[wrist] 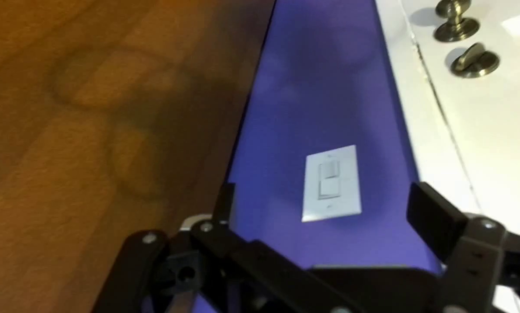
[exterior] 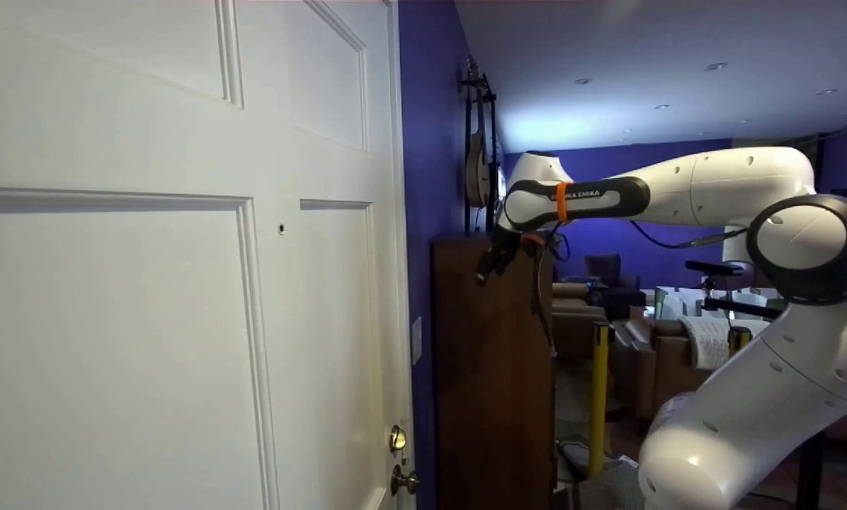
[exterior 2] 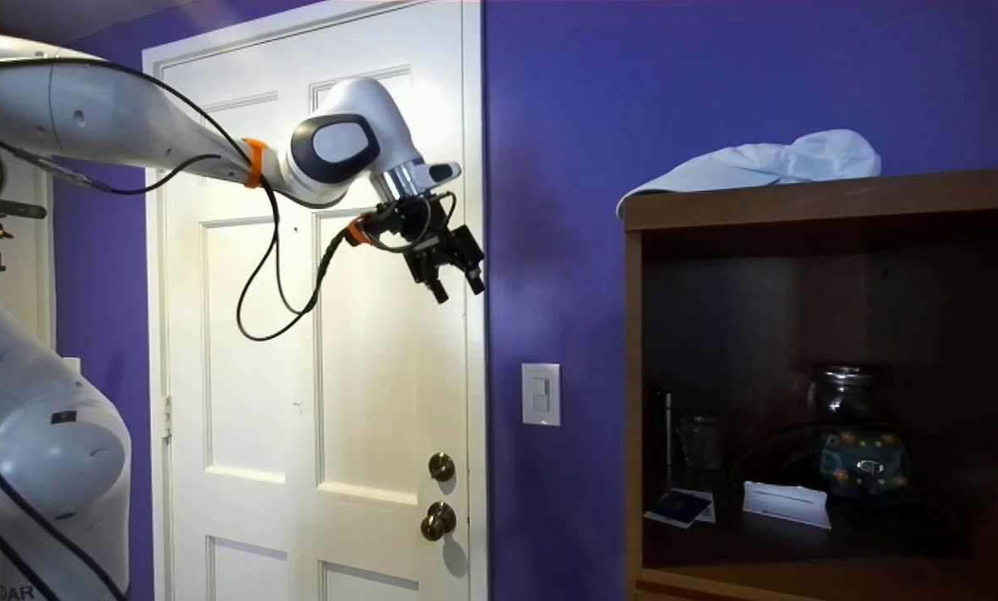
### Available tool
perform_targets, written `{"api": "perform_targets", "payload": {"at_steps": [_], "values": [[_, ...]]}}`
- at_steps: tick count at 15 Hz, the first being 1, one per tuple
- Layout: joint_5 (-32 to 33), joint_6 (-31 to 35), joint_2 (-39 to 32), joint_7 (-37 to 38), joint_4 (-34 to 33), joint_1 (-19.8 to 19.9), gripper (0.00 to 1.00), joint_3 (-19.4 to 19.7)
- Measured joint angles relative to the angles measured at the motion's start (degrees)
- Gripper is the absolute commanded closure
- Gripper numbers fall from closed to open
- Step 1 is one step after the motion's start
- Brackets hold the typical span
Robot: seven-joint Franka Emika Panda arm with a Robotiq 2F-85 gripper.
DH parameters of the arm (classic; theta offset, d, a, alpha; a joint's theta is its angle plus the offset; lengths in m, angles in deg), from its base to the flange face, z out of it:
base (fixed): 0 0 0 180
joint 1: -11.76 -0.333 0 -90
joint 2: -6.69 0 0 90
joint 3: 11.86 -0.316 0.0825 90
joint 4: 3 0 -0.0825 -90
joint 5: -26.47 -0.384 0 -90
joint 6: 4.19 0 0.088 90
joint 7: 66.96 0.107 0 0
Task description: Remove the white cap from the cabinet top and hang it on the door coat hanging hook
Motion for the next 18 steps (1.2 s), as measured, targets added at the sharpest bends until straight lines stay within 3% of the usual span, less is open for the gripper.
{"api": "perform_targets", "payload": {"at_steps": [12, 18], "values": [[-3.63, 1.33, -12.30, 9.82, -24.68, 5.87, 0.00, 8.15], [-6.91, 2.09, -15.81, 10.45, -29.03, 5.92, 0.00, 10.52]]}}
